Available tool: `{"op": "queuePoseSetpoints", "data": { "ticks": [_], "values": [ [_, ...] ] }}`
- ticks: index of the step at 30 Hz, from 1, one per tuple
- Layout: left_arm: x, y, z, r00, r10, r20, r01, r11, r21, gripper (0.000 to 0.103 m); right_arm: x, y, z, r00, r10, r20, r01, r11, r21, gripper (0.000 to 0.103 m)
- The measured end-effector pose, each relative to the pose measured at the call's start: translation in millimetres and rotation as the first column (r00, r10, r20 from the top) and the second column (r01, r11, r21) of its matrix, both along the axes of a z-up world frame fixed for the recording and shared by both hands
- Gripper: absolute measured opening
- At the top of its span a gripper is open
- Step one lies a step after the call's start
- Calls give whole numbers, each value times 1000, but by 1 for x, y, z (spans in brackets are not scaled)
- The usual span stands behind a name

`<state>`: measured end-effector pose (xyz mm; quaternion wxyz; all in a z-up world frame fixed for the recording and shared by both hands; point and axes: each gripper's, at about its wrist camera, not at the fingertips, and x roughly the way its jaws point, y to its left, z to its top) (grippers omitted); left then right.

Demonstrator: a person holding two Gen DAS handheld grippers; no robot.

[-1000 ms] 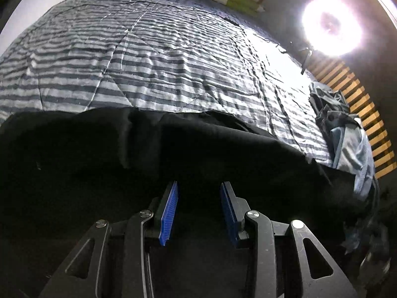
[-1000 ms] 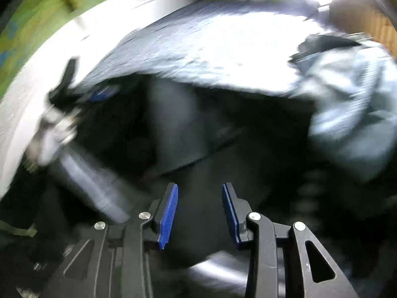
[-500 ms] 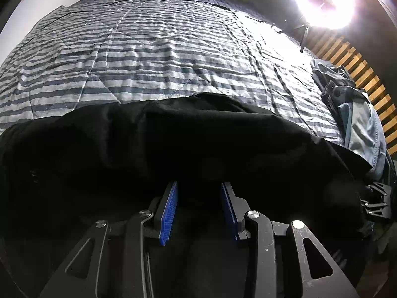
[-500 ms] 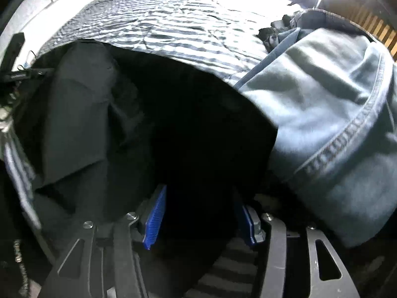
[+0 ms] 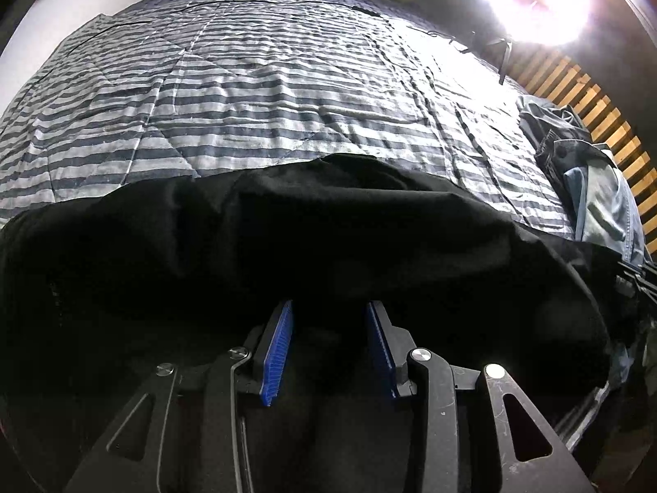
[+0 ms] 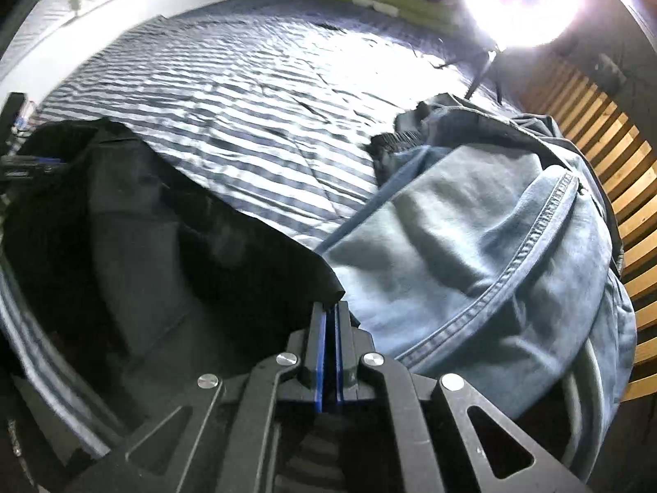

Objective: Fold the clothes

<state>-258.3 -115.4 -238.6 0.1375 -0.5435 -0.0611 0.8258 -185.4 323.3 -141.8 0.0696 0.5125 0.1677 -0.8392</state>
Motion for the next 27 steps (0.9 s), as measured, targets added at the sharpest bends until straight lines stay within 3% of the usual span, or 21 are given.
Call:
{"op": "queuePoseSetpoints", "data": {
  "ticks": [2, 8, 10, 11, 13, 17, 20, 21, 23, 27],
  "values": [
    [-1, 0, 0, 1000, 0, 0, 0, 1000, 0, 40, -10, -2, -8, 1000, -5, -21, 7, 996, 91, 3],
    [-4, 0, -1, 1000, -12, 7, 12, 1000, 8, 43, -19, 12, -21, 998, -36, 59, 32, 997, 68, 6],
    [-3, 0, 1, 1000, -8, 6, 8, 1000, 15, 43, -14, 15, -15, 997, -70, 36, 67, 994, 84, 9],
    [-3, -1, 3, 1000, -9, 3, 9, 1000, 15, 43, -10, 19, -7, 995, -101, 10, 100, 992, 78, 15],
    [0, -1, 8, 1000, -7, -9, 7, 1000, 15, 43, 0, 18, 9, 992, -123, -33, 124, 992, 10, 20],
    [13, -3, 19, 999, -28, -36, 29, 999, 24, 44, 28, -23, 30, 1000, 0, -12, -2, 983, -181, 21],
    [37, -1, 29, 996, -69, -49, 70, 997, 28, 47, 60, -77, 27, 988, 157, 6, -150, 958, -244, 28],
    [47, 3, 34, 994, -93, -59, 95, 995, 30, 53, 72, -94, 24, 977, 214, 6, -206, 946, -248, 36],
    [72, 15, 42, 983, -160, -84, 163, 986, 26, 64, 91, -130, 10, 945, 328, 20, -315, 922, -227, 43],
    [118, 49, 42, 936, -346, -63, 342, 937, -72, 68, 106, -182, -27, 887, 458, 51, -450, 885, -123, 43]
  ]
}}
